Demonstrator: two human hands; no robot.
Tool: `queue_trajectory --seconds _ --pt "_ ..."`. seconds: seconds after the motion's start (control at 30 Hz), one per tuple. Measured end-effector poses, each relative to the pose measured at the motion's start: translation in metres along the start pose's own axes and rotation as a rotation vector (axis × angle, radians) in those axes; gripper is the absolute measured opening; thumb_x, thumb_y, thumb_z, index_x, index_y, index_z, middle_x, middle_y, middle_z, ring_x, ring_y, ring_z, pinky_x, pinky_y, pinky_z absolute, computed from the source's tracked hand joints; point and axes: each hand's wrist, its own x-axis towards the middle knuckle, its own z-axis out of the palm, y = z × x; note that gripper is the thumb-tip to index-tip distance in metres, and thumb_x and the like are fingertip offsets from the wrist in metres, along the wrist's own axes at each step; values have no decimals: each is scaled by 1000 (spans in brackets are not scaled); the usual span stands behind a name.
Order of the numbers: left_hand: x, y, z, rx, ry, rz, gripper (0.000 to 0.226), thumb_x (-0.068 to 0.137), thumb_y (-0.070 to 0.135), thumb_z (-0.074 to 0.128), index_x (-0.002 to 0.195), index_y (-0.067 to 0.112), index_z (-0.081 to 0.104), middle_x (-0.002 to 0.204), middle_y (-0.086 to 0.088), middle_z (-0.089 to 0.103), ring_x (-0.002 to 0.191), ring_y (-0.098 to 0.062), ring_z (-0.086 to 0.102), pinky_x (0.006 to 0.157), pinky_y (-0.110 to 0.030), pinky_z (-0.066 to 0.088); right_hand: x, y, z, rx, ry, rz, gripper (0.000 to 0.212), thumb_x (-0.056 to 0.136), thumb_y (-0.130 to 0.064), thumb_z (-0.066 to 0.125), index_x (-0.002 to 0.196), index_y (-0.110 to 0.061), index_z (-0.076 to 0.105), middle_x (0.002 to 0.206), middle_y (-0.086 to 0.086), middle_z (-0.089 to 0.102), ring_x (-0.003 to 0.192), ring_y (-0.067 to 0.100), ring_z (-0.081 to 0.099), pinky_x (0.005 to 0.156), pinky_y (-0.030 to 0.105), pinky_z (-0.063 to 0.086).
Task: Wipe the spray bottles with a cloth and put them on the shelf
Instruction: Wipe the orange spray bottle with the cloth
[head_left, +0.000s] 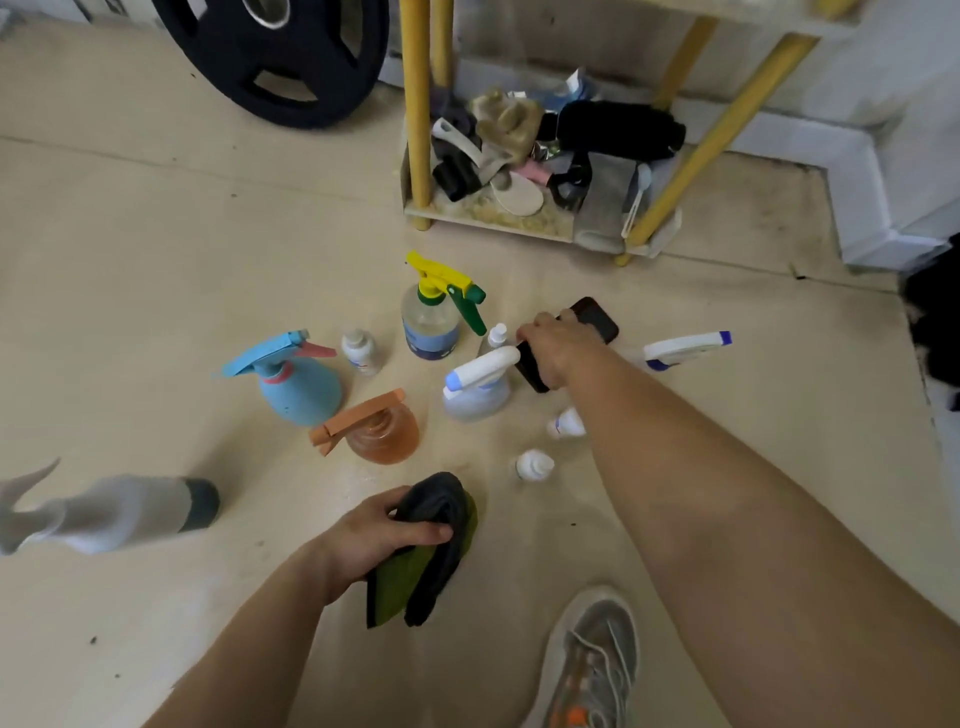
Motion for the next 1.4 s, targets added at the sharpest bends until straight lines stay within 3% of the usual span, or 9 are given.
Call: queue_trajectory --seconds 0.17,0.43,0.63,0.77,0.97,1.03,1.17,1.3,1.4 --pt "16 -3 7 -22 -15 -10 69 52 42 89 117 31 67 106 -2 76 101 -27 72 95 -47 57 30 -8 12 -266 28 -53 64 92 -17 66 147 -23 33 146 9 34 135 31 36 101 45 41" --pt "28 0 10 -36 -21 -20 70 54 42 91 118 30 68 108 -2 76 102 -26 72 96 -46 57 38 -1 12 -349 79 -160 77 81 -14 79 144 -20 34 140 9 36 125 31 44 92 42 43" --pt "13 11 10 -22 -12 -16 67 53 37 90 116 29 68 105 -2 77 100 -26 73 94 -43 57 17 10 -14 118 317 15 87 69 -17 87 136 -19 31 136 13 33 121 37 45 88 46 48" --pt "-11 13 10 -25 4 -8 72 47 36 94 115 25 70 106 -6 77 101 -29 72 97 -47 56 -27 10 -41 642 649 129 90 62 -22 90 134 -16 37 137 13 38 121 37 47 96 47 51" --pt "-56 30 15 19 14 38 76 42 33 95 114 21 72 107 -8 77 101 -29 73 98 -45 55 -124 9 -121 990 1084 164 90 62 -44 87 137 -22 42 131 1 52 119 24 52 94 40 51" --pt "-72 38 17 30 12 58 77 43 32 96 114 21 72 107 -8 77 101 -28 73 97 -44 56 -157 14 -154 1097 1129 141 89 63 -54 87 137 -30 44 126 -6 60 114 16 57 91 34 51" --pt "-100 50 23 59 19 119 77 44 33 97 116 21 73 108 -6 77 101 -25 73 97 -42 56 -205 19 -205 1521 1140 55 76 70 -44 89 130 -34 44 111 -21 57 101 4 63 82 19 50" --pt "-114 58 25 73 38 200 78 41 34 94 115 21 74 105 -3 78 98 -20 74 81 -28 58 -213 21 -242 1810 1137 45 74 73 -27 89 128 -28 39 125 -7 55 99 1 58 66 8 44" --pt "-114 59 24 25 12 223 75 45 29 93 116 20 73 107 -7 77 99 -23 74 78 -28 58 -192 26 -266 1866 1127 59 76 75 -13 85 131 -24 35 120 -1 56 91 4 58 61 8 41"
